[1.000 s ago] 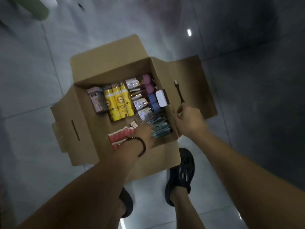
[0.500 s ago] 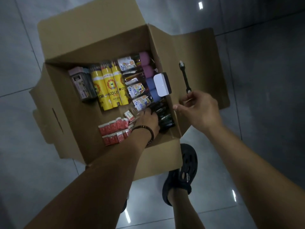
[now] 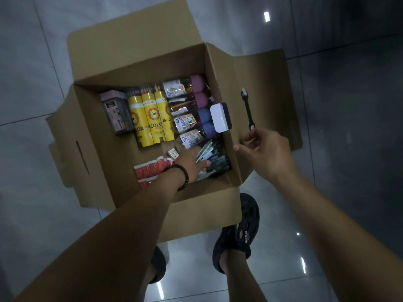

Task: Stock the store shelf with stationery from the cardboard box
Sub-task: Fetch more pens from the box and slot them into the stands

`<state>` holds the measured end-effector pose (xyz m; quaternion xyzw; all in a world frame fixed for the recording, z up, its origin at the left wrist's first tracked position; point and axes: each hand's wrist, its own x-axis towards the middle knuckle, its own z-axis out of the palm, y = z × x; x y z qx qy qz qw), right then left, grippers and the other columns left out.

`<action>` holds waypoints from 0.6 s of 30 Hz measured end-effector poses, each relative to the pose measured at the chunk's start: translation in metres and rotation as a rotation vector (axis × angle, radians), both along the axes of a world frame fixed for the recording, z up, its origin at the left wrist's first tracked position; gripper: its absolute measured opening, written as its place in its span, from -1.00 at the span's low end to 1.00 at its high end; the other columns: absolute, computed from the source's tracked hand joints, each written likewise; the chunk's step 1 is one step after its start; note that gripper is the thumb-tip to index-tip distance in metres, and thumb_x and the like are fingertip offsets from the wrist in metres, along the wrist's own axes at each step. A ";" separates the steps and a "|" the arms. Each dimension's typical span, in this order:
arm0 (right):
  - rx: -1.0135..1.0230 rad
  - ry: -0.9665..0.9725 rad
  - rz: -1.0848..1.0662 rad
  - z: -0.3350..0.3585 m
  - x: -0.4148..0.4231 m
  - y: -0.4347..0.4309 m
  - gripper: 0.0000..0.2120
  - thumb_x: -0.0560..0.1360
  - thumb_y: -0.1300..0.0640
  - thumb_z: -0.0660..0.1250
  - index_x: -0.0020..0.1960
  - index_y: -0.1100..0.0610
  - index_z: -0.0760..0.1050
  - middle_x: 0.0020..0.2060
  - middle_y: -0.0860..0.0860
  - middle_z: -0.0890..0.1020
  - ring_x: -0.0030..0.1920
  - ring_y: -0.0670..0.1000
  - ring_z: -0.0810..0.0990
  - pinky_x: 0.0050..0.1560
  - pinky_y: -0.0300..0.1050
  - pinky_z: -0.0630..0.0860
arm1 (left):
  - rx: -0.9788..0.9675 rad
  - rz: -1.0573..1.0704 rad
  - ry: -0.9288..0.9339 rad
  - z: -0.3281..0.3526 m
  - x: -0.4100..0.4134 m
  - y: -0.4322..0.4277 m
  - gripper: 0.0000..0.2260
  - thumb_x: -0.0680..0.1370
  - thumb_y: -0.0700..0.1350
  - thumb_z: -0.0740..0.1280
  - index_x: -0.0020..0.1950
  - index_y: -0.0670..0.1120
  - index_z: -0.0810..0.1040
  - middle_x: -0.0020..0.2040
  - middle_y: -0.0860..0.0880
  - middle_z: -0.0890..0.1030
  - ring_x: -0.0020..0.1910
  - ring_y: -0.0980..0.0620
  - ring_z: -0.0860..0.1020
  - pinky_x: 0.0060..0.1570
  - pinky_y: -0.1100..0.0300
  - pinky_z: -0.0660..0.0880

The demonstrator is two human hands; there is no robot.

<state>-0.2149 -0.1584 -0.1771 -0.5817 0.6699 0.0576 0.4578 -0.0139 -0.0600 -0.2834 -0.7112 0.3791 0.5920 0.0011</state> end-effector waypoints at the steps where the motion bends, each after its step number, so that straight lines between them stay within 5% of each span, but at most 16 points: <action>1: -0.002 0.018 0.026 0.006 0.002 0.002 -0.73 0.53 -0.09 0.54 0.12 -0.01 0.58 -0.11 -0.12 0.63 -0.06 -0.09 0.65 0.00 -0.05 0.66 | 0.011 0.101 0.042 0.008 0.006 0.002 -0.67 0.66 0.02 0.38 0.37 -0.06 0.50 0.10 -0.08 0.66 -0.01 -0.10 0.64 -0.09 0.10 0.57; 5: -0.066 0.029 0.043 0.048 0.021 0.015 -0.79 0.59 -0.07 0.47 0.09 0.06 0.62 -0.13 -0.05 0.67 -0.05 0.01 0.67 0.02 0.09 0.67 | 0.010 0.486 0.292 0.075 0.029 0.011 -0.85 0.68 -0.12 0.36 0.24 -0.08 0.50 -0.18 -0.05 0.59 -0.37 0.00 0.50 -0.30 0.09 0.51; 10: -0.045 -0.183 0.033 0.155 0.077 0.028 -0.92 0.61 0.01 0.44 0.00 0.02 0.64 -0.19 -0.14 0.68 -0.17 -0.17 0.65 -0.19 -0.28 0.51 | 0.014 0.927 0.729 0.225 0.063 0.023 -0.78 0.73 -0.19 0.20 0.37 -0.18 0.46 -0.08 -0.11 0.58 -0.24 -0.07 0.55 -0.17 0.00 0.59; 14: 0.021 -0.454 -0.077 0.280 0.133 0.031 -0.90 0.59 0.00 0.46 0.09 -0.03 0.66 -0.11 -0.03 0.72 -0.10 -0.05 0.71 -0.05 0.03 0.69 | -0.067 0.955 0.845 0.351 0.095 0.032 -0.72 0.70 -0.21 0.25 0.42 -0.16 0.51 0.22 -0.26 0.65 0.09 -0.28 0.65 0.21 -0.29 0.57; 18: 0.050 -0.577 -0.006 0.427 0.190 0.042 -0.84 0.52 0.09 0.56 0.10 -0.01 0.71 -0.05 0.07 0.73 -0.13 0.11 0.73 -0.18 0.05 0.72 | -0.145 0.931 0.935 0.489 0.138 0.052 -0.68 0.70 -0.18 0.28 0.47 -0.17 0.49 0.34 -0.34 0.58 0.29 -0.38 0.58 0.35 -0.39 0.46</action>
